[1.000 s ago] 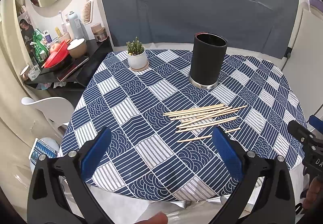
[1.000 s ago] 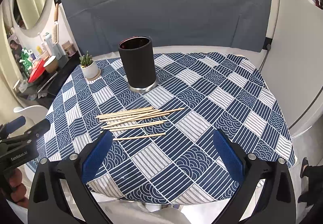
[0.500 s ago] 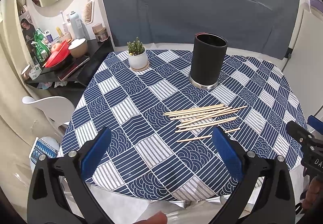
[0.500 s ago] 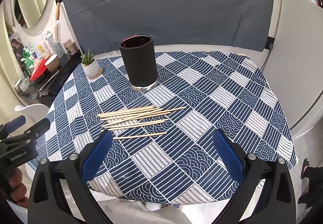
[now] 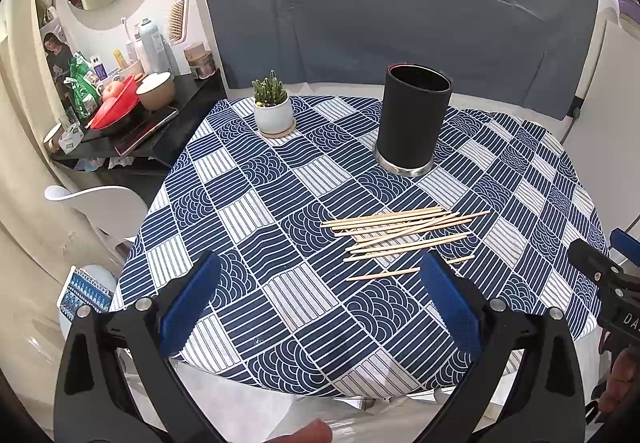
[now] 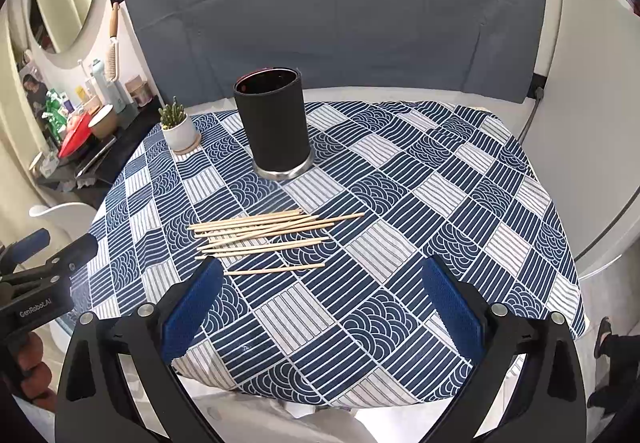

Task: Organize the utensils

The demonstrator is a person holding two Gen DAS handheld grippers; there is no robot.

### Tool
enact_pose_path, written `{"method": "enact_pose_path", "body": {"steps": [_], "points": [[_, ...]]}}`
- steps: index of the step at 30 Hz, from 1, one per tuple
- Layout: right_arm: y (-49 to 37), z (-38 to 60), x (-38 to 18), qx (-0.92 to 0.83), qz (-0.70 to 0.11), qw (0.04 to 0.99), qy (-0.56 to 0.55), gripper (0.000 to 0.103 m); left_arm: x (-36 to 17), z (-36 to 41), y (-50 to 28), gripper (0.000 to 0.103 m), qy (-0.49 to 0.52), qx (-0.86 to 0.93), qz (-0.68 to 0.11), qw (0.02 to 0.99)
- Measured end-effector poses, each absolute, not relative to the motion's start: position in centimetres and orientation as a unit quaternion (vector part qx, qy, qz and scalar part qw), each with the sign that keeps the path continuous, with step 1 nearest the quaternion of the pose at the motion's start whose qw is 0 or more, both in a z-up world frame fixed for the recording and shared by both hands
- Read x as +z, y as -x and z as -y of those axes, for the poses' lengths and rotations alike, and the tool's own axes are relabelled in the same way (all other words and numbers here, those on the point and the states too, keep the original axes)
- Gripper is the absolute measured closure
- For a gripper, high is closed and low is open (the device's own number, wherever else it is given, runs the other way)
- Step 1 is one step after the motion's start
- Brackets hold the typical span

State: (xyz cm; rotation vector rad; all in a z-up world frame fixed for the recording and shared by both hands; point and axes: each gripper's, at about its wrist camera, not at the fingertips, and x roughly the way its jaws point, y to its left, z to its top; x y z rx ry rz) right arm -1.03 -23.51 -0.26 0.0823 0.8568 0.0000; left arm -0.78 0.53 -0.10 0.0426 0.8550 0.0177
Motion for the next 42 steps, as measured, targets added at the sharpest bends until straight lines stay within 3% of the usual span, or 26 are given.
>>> {"method": "enact_pose_path", "body": {"steps": [24, 42], "points": [[-2.3, 26.5, -3.9, 0.051, -0.485, 0.872, -0.036, 0.007, -4.0, -0.6, 0.5, 0.005, 0.041, 0.073, -0.47, 0.879], [-8.6, 22.4, -7.1, -0.078, -0.521, 0.846, -0.081, 0.007, -6.0, -2.7, -12.4, 0.005, -0.061, -0.083, -0.544, 0.833]]}}
